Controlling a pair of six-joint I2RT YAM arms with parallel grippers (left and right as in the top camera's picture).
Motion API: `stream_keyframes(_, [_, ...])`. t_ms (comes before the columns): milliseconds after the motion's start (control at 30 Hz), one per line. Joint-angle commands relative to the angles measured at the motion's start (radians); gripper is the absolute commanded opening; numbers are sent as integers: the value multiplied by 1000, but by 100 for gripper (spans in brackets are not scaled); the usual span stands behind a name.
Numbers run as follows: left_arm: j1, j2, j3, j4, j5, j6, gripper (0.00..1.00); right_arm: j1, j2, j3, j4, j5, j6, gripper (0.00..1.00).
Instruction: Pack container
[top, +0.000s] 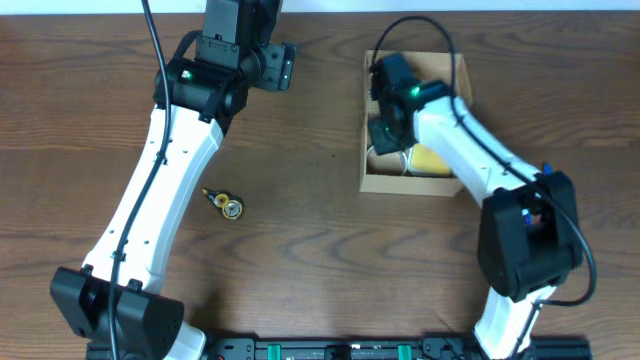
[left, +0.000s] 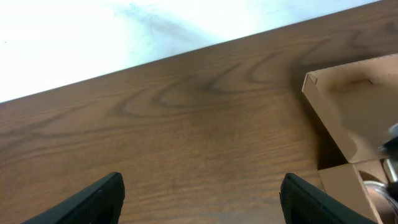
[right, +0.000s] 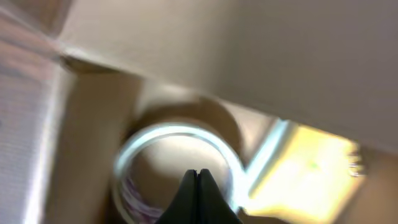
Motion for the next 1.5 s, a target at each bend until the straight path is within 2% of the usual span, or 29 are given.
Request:
stream_keyframes(0, [0, -14, 23, -11, -4, -3, 81, -66, -44, 160, -82, 40, -25, 1])
stream_keyframes(133, [0, -14, 23, -29, -15, -4, 79, -155, -70, 293, -261, 134, -25, 1])
stream_keyframes(300, [0, -14, 23, -67, -93, -5, 78, -304, -95, 291, -403, 152, -21, 1])
stream_keyframes(433, [0, -14, 23, -74, -94, -11, 77, -352, -95, 232, -407, 134, -22, 2])
stream_keyframes(567, [2, -14, 23, -124, -112, -20, 77, -355, -95, 105, -330, 134, -21, 2])
stream_keyframes(667, [2, -14, 23, -230, -112, -150, 57, -362, -95, 81, -279, 136, -22, 2])
stream_keyframes(733, [2, -14, 19, -322, -113, -243, 51, -384, -107, 81, -252, 143, -22, 4])
stream_keyframes(867, [2, -14, -19, -419, -176, -286, 51, -462, -130, 81, -235, 142, -22, 6])
stream_keyframes(1033, [2, -14, -102, -450, -217, -454, 47, -525, -142, 81, -243, 89, -22, 6])
stream_keyframes(1233, [-2, -17, -373, -323, -240, -774, 47, -536, -153, 81, -244, 89, -25, 6])
stream_keyframes(1467, [-2, -109, -684, -4, -100, -941, 47, -534, -154, 81, -244, 88, -33, 7])
